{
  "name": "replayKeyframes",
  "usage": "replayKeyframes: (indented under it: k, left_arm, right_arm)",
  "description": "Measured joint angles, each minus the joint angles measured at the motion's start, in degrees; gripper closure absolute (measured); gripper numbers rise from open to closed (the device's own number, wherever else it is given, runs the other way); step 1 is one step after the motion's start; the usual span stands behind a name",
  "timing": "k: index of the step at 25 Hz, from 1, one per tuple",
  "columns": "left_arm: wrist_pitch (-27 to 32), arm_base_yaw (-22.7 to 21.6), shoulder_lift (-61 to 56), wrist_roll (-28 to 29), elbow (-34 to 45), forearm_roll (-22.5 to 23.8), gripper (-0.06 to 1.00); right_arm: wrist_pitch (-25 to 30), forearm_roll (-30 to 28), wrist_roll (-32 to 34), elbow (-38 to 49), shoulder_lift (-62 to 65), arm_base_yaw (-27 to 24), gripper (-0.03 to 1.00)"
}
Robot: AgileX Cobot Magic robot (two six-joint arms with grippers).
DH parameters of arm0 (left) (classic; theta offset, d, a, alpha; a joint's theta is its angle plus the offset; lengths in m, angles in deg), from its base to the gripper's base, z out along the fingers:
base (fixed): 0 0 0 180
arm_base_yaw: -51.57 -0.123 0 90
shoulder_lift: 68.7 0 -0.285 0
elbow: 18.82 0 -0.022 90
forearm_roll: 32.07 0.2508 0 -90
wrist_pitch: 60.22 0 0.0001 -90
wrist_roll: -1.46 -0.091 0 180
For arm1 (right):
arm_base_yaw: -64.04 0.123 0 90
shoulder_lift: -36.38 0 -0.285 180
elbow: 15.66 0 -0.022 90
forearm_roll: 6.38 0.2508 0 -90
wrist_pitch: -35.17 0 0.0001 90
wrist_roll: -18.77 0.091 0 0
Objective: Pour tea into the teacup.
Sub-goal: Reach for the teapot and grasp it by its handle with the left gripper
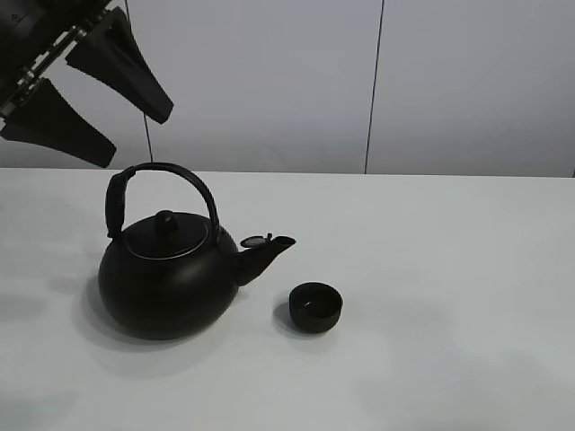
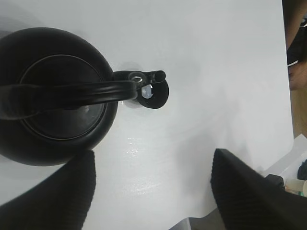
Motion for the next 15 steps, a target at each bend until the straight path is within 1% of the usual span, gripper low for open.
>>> replayKeyframes:
  k: [3, 8, 13, 15]
  left_arm:
    - [0.0, 0.0, 0.0, 0.0, 0.0, 0.0, 0.45]
    - [-2.0, 0.0, 0.0, 0.2, 0.0, 0.0, 0.45]
    - [-6.9, -0.1, 0.0, -0.8, 0.0, -0.1, 0.45]
    - [-7.8, -0.5, 0.0, -1.8, 0.0, -0.2, 0.45]
  right_arm:
    - [0.0, -0.1, 0.0, 0.0, 0.0, 0.0, 0.52]
    - [0.0, -0.1, 0.0, 0.0, 0.0, 0.0, 0.52]
    - [0.0, -0.1, 0.0, 0.0, 0.0, 0.0, 0.52]
    - [0.0, -0.1, 0.0, 0.0, 0.0, 0.0, 0.52]
